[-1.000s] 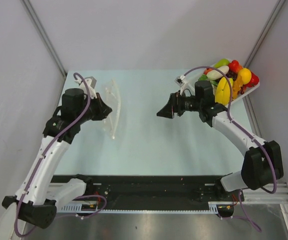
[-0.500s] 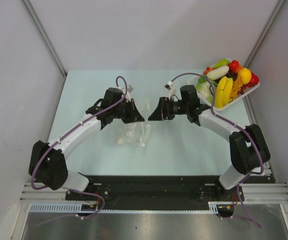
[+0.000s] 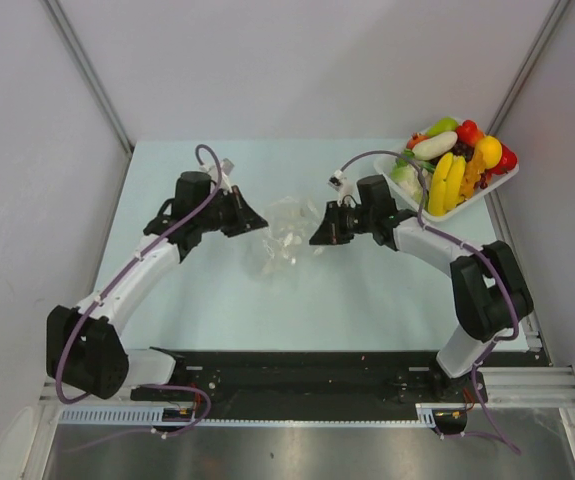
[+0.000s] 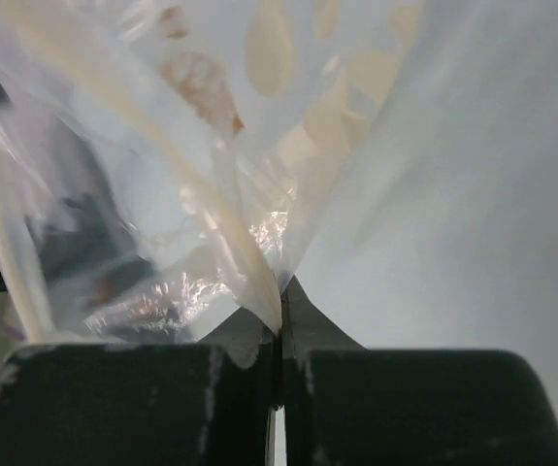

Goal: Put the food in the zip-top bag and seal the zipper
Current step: Open the zipper of the food storage bag.

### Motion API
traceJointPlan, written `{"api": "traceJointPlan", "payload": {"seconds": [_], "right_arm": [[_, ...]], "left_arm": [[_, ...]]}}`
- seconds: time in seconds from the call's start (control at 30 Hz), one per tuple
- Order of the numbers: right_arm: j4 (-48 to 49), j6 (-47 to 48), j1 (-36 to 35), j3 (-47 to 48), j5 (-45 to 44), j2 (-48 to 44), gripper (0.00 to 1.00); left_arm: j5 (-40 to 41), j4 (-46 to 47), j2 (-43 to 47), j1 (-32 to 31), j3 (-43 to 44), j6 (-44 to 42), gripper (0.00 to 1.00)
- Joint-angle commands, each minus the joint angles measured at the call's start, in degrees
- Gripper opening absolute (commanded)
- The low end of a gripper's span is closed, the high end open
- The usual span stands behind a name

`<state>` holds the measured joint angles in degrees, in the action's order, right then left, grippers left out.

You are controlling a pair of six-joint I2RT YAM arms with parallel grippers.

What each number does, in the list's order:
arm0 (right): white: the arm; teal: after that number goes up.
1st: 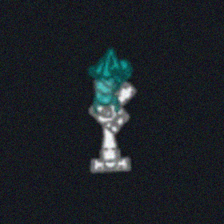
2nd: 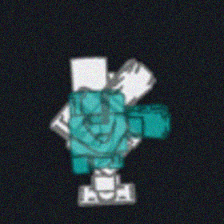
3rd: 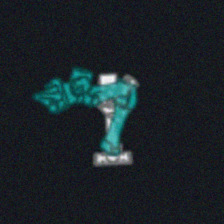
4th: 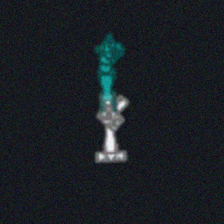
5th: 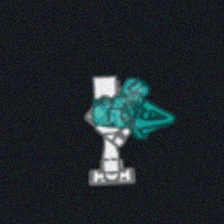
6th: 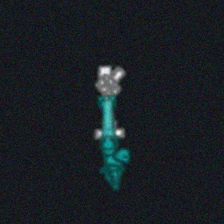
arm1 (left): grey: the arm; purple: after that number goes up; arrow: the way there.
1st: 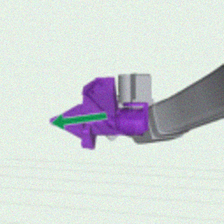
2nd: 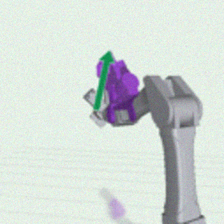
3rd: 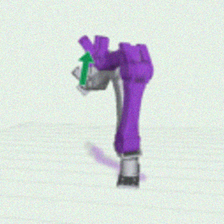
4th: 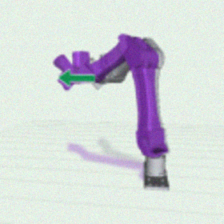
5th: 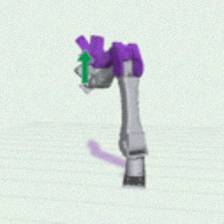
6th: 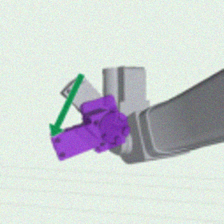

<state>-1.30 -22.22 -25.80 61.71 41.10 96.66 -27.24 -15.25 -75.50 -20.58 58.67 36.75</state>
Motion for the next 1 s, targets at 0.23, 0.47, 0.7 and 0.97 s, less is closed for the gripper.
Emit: {"api": "traceJointPlan", "payload": {"seconds": [0.23, 0.47, 0.7, 0.97], "right_arm": [[-14.25, 26.87, -1.09, 3.14, -16.58, -2.62, 0.08], [-15.58, 29.07, 2.23, 6.22, -9.74, -8.13, 0.79], [-15.40, 29.42, 12.50, 7.63, -3.05, -21.05, 0.97], [-12.94, 25.83, 32.81, 9.65, -3.40, -28.20, 1.00]], "left_arm": [[3.43, -9.55, 1.85, -0.33, 3.29, -9.85, 0.00], [3.69, -9.98, -1.92, -3.50, 7.85, -9.24, 0.00], [1.76, -9.01, -7.55, -4.82, 12.07, -7.75, 0.00], [1.14, -8.13, -9.75, -5.79, 13.22, -6.78, 0.00]]}}
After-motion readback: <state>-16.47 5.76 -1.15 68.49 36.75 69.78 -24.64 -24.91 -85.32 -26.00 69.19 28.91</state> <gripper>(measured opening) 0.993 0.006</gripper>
